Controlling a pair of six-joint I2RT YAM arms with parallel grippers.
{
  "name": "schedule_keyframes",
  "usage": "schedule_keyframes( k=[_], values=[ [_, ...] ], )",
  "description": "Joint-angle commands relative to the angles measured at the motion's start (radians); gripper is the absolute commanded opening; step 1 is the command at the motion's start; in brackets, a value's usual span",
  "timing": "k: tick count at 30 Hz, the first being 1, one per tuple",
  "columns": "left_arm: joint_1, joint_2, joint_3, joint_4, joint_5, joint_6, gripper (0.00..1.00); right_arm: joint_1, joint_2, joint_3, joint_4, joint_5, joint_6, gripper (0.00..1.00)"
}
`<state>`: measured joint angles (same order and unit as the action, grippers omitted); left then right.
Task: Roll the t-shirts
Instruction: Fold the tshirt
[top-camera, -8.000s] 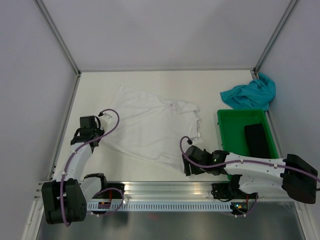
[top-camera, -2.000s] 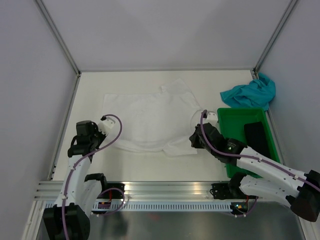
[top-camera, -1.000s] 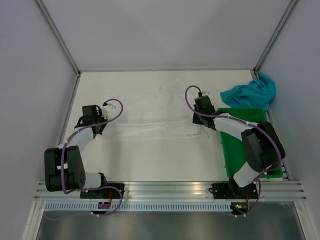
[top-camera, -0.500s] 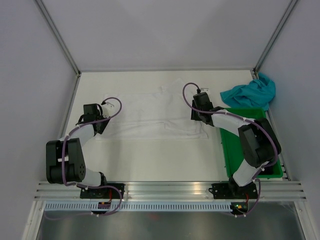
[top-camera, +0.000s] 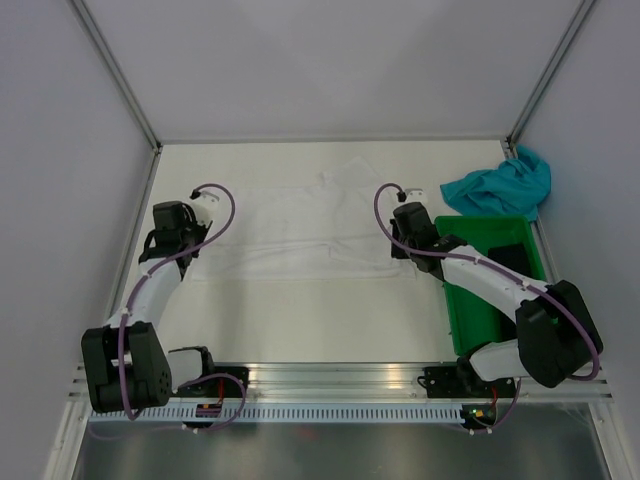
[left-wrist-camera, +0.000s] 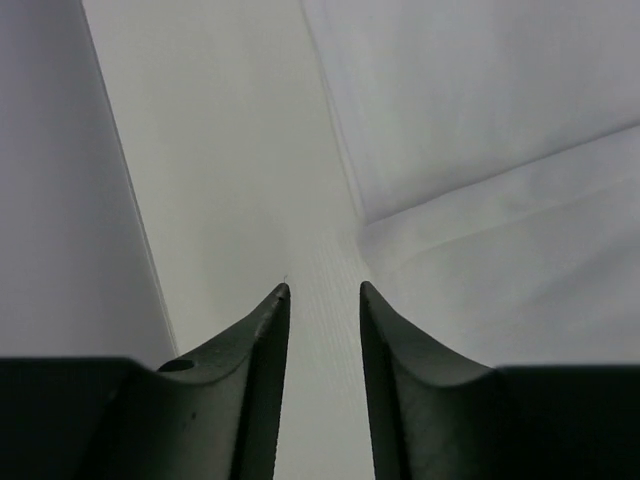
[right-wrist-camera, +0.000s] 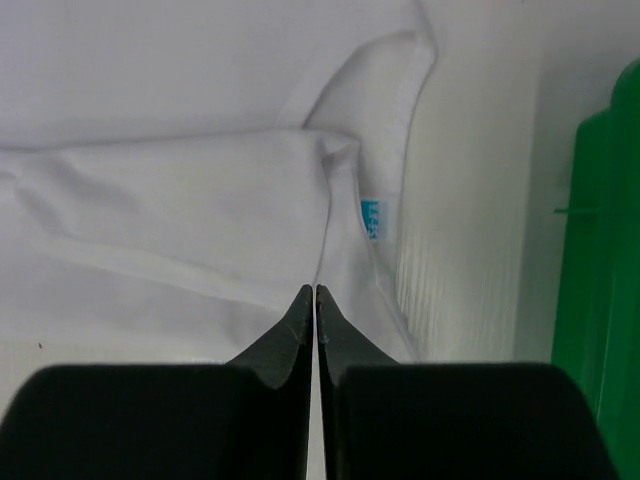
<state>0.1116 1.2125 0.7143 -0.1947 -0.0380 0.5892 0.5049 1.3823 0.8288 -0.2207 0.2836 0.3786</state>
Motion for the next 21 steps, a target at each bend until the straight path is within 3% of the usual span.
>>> schedule_keyframes(
  k=[1,6,14,21],
  values=[
    [-0.001,0.025,-0.039,-0.046,0.084,0.001,0.37,0.001,-0.008,-0.059,0.007,-0.058,0.062,0.06],
    [-0.004,0.113,-0.026,-0.045,0.141,0.046,0.29,0.001,0.046,-0.086,0.037,-0.093,0.088,0.0],
    [-0.007,0.318,0.08,-0.042,0.141,0.047,0.26,0.001,0.106,-0.138,0.089,-0.1,0.14,0.0],
    [-0.006,0.369,0.142,-0.02,0.128,-0.003,0.24,0.001,0.112,-0.161,0.101,-0.1,0.137,0.0]
  ],
)
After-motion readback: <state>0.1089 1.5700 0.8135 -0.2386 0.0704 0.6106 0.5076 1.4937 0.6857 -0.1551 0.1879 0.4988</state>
